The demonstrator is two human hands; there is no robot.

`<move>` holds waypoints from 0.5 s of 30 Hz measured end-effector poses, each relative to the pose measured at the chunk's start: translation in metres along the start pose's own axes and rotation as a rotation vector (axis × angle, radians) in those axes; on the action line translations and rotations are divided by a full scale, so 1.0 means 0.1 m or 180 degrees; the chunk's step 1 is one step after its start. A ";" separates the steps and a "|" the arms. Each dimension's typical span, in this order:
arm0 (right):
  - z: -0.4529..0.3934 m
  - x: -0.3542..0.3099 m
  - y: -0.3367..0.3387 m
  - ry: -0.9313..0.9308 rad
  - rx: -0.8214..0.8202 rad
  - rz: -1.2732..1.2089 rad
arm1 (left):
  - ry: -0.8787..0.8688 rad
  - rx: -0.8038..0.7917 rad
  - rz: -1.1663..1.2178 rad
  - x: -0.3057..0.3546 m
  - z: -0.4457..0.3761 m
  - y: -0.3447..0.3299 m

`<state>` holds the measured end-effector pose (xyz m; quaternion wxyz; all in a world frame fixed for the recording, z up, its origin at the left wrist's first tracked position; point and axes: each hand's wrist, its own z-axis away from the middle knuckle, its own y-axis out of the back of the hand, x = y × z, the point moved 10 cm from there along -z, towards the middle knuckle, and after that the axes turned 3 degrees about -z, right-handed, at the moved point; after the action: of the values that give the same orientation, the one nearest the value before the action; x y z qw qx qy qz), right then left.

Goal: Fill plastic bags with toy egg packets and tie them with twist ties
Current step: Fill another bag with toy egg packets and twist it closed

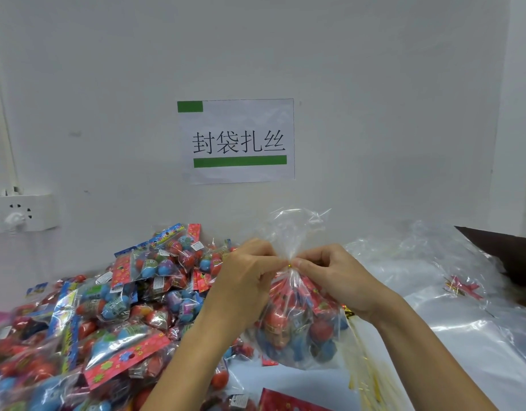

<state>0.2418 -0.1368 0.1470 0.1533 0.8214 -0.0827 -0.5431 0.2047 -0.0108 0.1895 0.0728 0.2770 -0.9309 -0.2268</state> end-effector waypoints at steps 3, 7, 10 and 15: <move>0.01 0.00 -0.02 -0.0008 0.0009 -0.0004 | -0.0124 -0.0025 -0.0188 0.00 0.00 -0.01; 0.00 0.01 -0.05 0.0007 -0.0018 -0.0025 | -0.0367 -0.0027 -0.0345 0.03 0.01 0.02; -0.01 0.00 -0.01 0.0092 0.0102 -0.0071 | 0.0500 0.0009 0.0232 -0.19 0.01 0.04; -0.02 -0.09 0.06 0.0282 0.0363 -0.0045 | 0.2505 -0.0510 0.1699 -0.65 0.26 -0.24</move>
<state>0.2407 -0.1394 0.1574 0.1059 0.8526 -0.1009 -0.5016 0.2635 0.0166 0.1546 0.4963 0.0867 -0.8508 -0.1491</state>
